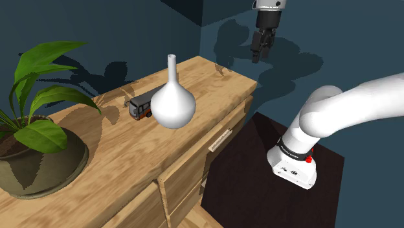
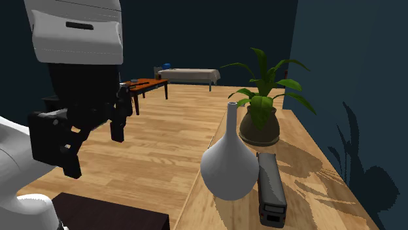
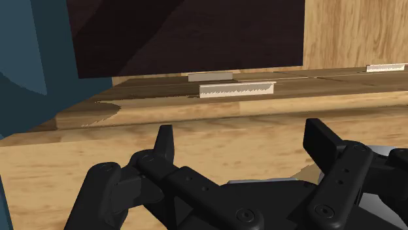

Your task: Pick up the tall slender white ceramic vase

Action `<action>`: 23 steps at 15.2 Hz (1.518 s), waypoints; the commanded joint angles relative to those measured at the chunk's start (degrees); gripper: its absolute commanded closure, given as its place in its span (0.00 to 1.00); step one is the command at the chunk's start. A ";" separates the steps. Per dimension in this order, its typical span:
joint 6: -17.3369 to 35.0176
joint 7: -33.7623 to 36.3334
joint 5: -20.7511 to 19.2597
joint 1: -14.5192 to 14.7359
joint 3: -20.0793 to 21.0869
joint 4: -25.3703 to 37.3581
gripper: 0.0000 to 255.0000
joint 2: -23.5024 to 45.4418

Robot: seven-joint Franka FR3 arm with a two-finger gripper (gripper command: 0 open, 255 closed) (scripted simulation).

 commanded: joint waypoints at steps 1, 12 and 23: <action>0.00 0.00 0.00 0.00 0.00 0.00 0.00 0.00; 7.18 13.05 6.11 3.95 11.81 10.92 0.00 12.98; 10.88 26.93 3.55 6.32 22.43 29.71 0.00 31.10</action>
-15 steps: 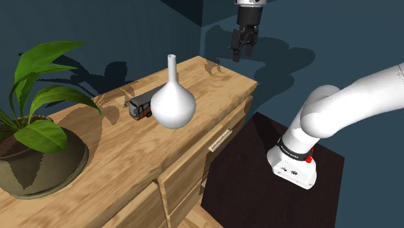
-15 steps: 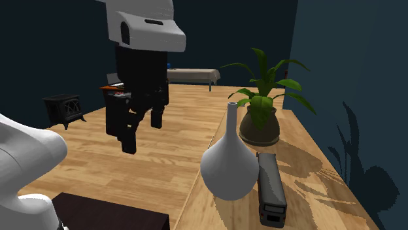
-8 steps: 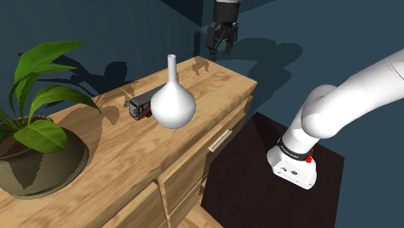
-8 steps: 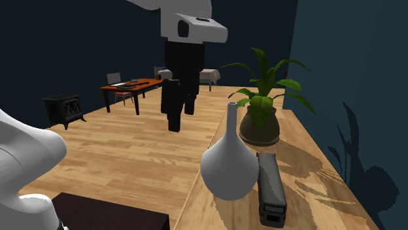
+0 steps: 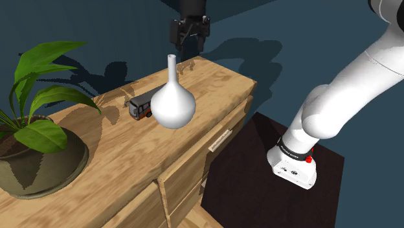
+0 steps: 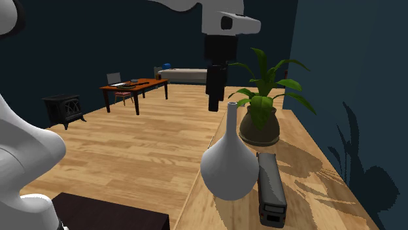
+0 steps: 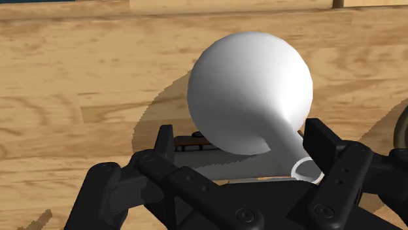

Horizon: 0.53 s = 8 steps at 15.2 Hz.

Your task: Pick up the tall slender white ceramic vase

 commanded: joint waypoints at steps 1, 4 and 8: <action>0.39 2.71 -1.30 0.53 1.79 3.78 0.00 3.59; 0.01 6.77 -4.04 1.61 4.28 10.65 0.00 9.57; 3.19 6.56 -3.83 1.67 4.18 6.92 0.00 9.00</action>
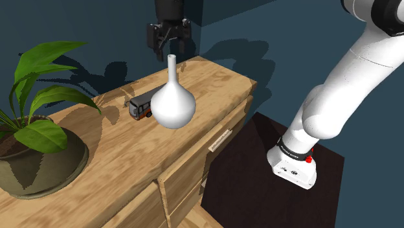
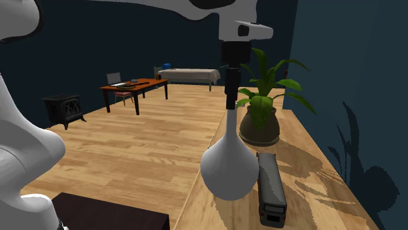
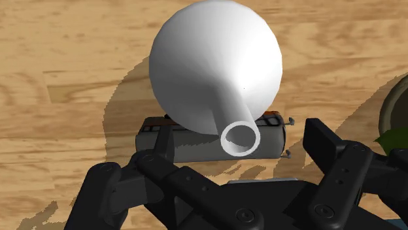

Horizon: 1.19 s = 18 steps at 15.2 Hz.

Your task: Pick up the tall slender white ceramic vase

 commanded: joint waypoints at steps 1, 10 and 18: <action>1.57 -0.02 0.08 0.03 0.02 -1.74 0.00 -0.23; 3.64 -0.14 0.24 0.04 0.01 -4.20 1.00 -0.64; 1.23 -0.01 0.06 0.02 0.02 -1.37 1.00 -0.19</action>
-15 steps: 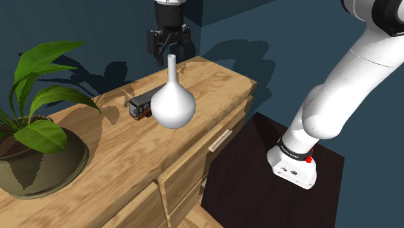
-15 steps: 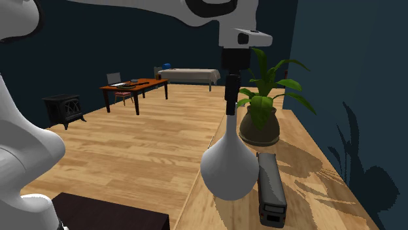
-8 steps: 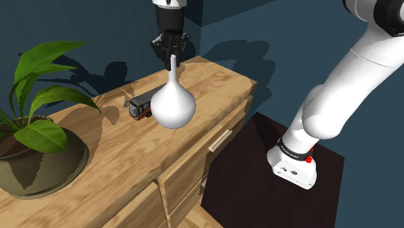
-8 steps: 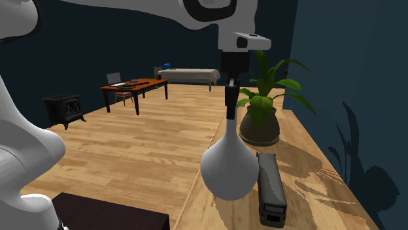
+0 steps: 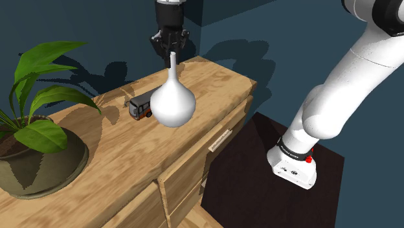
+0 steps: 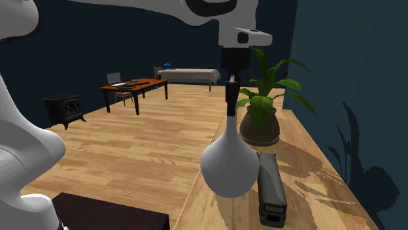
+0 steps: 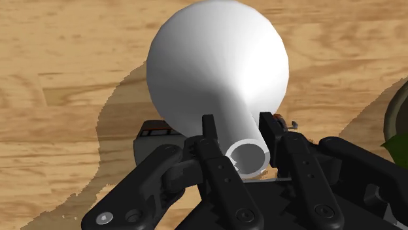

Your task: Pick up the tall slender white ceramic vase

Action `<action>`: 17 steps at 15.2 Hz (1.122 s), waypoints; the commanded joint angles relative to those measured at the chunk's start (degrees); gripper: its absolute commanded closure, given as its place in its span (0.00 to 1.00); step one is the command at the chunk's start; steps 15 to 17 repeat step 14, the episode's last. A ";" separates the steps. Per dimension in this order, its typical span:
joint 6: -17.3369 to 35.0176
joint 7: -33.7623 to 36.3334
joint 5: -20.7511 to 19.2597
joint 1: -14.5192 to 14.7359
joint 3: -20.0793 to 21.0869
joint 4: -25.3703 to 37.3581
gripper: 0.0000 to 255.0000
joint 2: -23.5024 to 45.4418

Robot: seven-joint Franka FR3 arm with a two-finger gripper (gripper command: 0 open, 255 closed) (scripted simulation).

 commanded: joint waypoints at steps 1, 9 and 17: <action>-1.55 0.08 -0.09 -0.01 0.01 1.80 1.00 0.18; -8.01 0.58 -0.63 0.04 0.15 9.62 1.00 1.64; -10.64 0.85 -0.95 0.12 0.27 13.07 1.00 2.51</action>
